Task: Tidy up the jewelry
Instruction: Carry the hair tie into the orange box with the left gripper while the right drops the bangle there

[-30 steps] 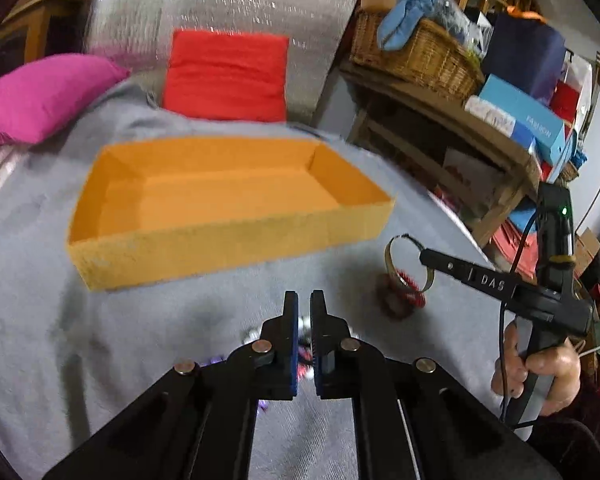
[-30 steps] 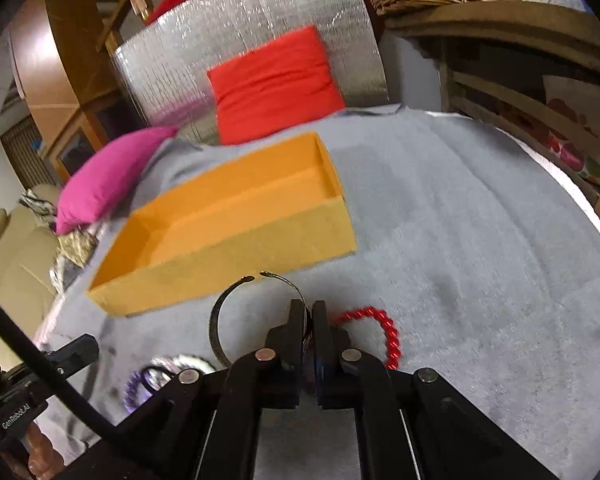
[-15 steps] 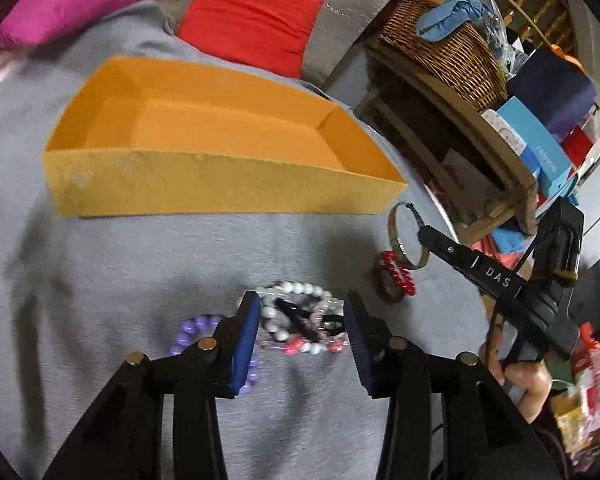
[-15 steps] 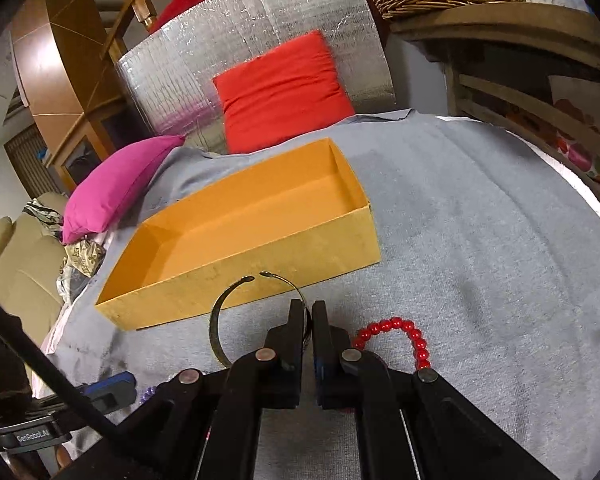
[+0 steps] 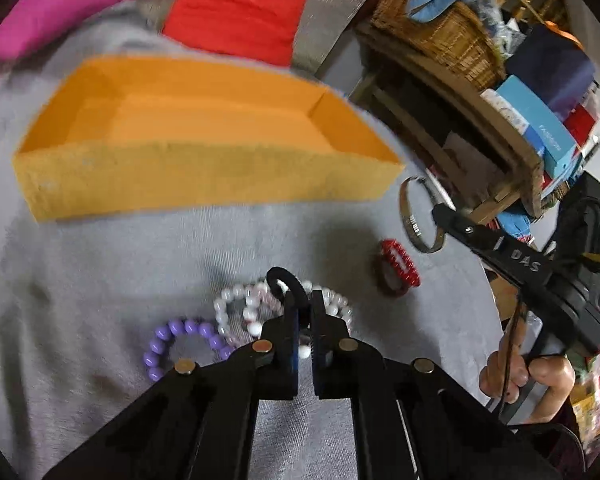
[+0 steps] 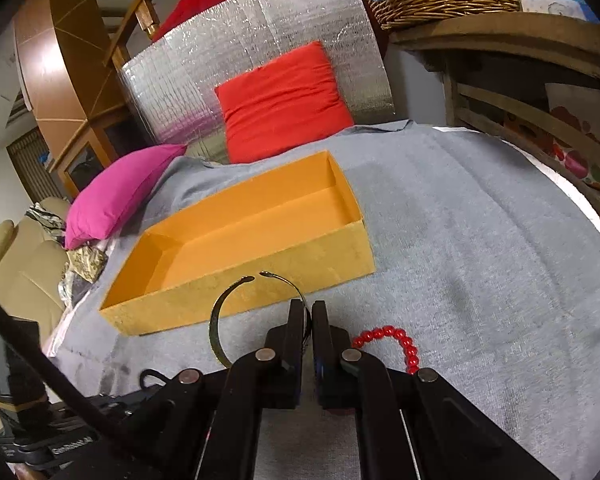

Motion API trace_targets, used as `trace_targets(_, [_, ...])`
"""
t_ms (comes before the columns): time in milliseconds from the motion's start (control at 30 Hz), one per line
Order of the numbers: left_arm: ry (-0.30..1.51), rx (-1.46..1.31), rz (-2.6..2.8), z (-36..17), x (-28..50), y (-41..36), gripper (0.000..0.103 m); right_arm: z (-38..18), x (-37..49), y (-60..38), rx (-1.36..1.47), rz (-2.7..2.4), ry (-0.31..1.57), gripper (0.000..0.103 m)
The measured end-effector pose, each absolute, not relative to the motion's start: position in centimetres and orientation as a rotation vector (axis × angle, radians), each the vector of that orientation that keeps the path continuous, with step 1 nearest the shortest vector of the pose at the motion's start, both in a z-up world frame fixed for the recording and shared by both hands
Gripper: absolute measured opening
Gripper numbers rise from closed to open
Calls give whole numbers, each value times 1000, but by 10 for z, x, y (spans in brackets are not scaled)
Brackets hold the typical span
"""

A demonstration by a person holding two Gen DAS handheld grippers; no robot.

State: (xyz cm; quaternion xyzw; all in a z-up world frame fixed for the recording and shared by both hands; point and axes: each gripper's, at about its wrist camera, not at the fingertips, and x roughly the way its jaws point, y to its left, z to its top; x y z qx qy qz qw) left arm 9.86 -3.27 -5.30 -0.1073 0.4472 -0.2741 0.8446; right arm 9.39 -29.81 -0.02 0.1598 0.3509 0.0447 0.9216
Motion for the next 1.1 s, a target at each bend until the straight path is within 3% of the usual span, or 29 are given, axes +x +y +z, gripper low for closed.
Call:
trace_targets(400, [671, -172, -426, 29, 141, -2, 5, 27, 154, -272, 338, 89, 613, 5])
trace_targets(833, [791, -127, -242, -27, 211, 15, 5, -14, 215, -247, 326, 47, 726, 5])
trace_targets(933, [838, -168, -238, -35, 213, 22, 6, -20, 215, -245, 304, 37, 754, 9])
trace_targets(967, [843, -169, -235, -36, 213, 22, 8, -20, 215, -246, 307, 32, 761, 10])
trace_targets(1000, [847, -167, -232, -36, 212, 22, 17, -20, 214, -249, 313, 33, 768, 11])
trace_targets(1067, [833, -148, -219, -34, 208, 19, 41, -17, 211, -253, 322, 32, 762, 11])
trace_targets(1100, [823, -136, -203, -32, 205, 18, 58, -15, 209, -256, 319, 27, 754, 13])
